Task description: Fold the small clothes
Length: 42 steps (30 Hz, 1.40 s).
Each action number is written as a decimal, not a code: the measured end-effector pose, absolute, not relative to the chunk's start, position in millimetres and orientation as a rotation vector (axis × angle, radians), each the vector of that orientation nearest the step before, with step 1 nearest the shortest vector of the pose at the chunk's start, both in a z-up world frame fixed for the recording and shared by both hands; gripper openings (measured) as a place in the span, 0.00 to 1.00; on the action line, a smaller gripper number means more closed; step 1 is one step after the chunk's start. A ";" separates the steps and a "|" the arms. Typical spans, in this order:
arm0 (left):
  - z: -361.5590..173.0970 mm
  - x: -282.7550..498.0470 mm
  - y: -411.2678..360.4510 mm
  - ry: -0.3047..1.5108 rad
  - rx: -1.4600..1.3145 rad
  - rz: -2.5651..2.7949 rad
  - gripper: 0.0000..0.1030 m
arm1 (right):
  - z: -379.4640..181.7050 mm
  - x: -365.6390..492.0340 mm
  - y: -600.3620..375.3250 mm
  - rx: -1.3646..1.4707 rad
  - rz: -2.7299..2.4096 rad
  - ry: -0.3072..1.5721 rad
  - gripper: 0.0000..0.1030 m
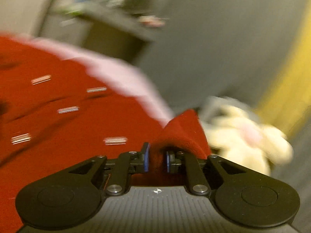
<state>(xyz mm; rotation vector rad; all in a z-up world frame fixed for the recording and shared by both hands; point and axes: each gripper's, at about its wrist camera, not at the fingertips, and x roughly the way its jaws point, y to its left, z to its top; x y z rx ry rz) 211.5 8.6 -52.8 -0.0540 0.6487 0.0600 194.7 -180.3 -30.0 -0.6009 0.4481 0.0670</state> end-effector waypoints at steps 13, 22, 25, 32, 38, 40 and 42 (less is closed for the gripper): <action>-44.0 213.8 25.6 0.668 -0.180 0.021 1.00 | -35.3 180.9 -223.2 -0.041 -0.021 0.599 0.55; -43.4 214.4 32.0 0.649 -0.192 -0.006 1.00 | -25.6 200.5 -158.9 -0.005 0.313 0.511 0.36; -41.4 214.0 32.3 0.624 -0.191 -0.046 1.00 | -26.8 186.9 -174.3 0.082 0.250 0.515 0.37; -28.4 242.1 39.0 0.650 -0.421 -0.255 1.00 | -55.1 131.2 -262.4 0.402 -0.025 0.535 0.37; -45.8 293.7 6.1 0.818 -0.588 -0.351 0.72 | -56.4 136.5 -279.9 0.455 -0.030 0.501 0.37; -53.2 303.7 -10.0 0.842 -0.543 -0.340 0.72 | -60.6 139.5 -283.0 0.470 -0.033 0.509 0.37; -53.3 310.6 -21.3 0.844 -0.524 -0.349 0.71 | -60.7 143.0 -283.3 0.489 -0.031 0.510 0.37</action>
